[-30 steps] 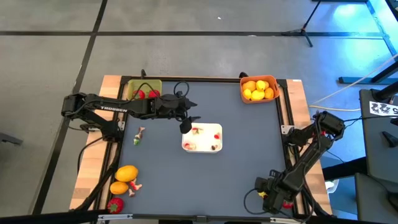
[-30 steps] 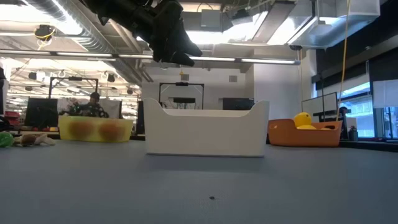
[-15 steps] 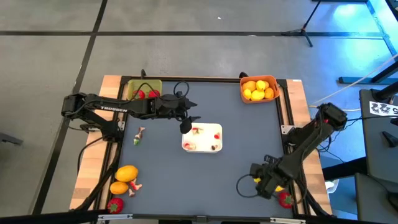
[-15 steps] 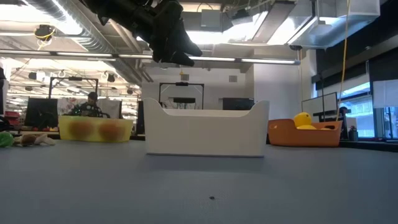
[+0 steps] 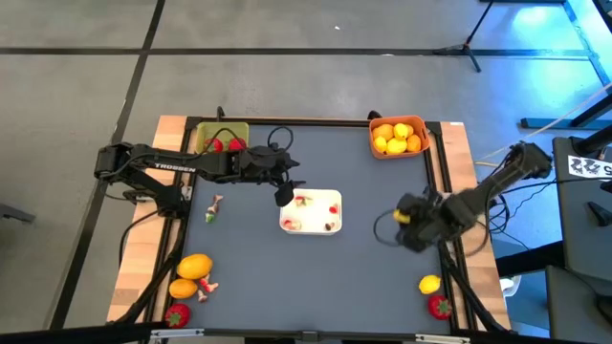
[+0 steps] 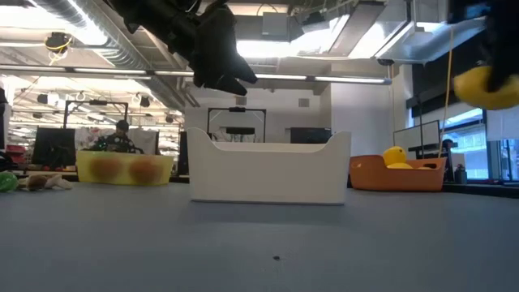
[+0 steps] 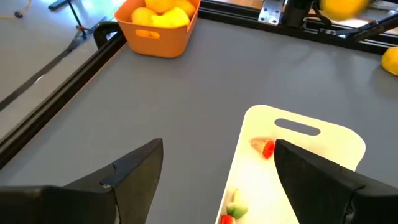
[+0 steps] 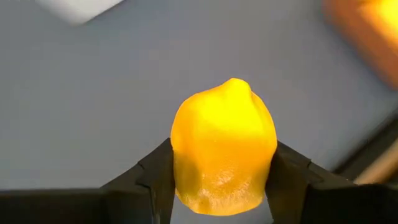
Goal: Sort produce into baskets
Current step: Put the yellow lemon into the orange bin
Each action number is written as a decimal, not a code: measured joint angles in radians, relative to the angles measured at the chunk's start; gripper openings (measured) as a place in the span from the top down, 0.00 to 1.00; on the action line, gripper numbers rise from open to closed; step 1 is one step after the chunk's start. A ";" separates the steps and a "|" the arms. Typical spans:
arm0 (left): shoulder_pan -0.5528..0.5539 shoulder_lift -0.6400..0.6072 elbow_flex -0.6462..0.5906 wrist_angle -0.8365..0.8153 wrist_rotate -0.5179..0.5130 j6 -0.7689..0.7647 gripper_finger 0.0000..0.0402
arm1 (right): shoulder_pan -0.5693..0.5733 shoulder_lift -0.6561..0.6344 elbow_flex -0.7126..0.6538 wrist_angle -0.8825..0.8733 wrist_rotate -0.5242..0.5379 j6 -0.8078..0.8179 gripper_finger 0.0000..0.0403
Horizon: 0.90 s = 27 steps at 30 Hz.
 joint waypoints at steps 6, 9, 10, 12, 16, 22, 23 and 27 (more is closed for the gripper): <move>0.000 0.000 0.000 0.000 0.000 -0.003 0.25 | -0.212 -0.048 0.000 -0.118 0.138 -0.008 0.54; 0.000 0.000 0.000 0.000 0.000 -0.004 0.25 | -0.342 -0.050 0.000 -0.150 0.177 -0.051 0.54; 0.000 0.000 0.000 0.000 0.000 -0.005 0.25 | -0.390 -0.050 0.000 -0.158 0.179 -0.085 0.54; 0.000 0.000 0.000 0.000 0.000 -0.010 0.25 | -0.487 -0.048 -0.001 -0.158 0.200 -0.168 0.54; 0.000 0.000 0.000 0.000 0.000 -0.016 0.25 | -0.697 -0.047 -0.001 -0.095 0.234 -0.331 0.54; 0.000 0.000 0.000 0.000 0.000 -0.015 0.25 | -1.004 -0.047 -0.002 0.080 0.216 -0.606 0.54; 0.000 0.000 0.000 0.000 0.000 -0.015 0.25 | -1.050 -0.047 -0.002 0.114 0.206 -0.649 0.54; 0.000 0.000 0.000 0.000 0.000 -0.016 0.25 | -1.211 -0.034 -0.002 0.244 0.120 -0.783 0.54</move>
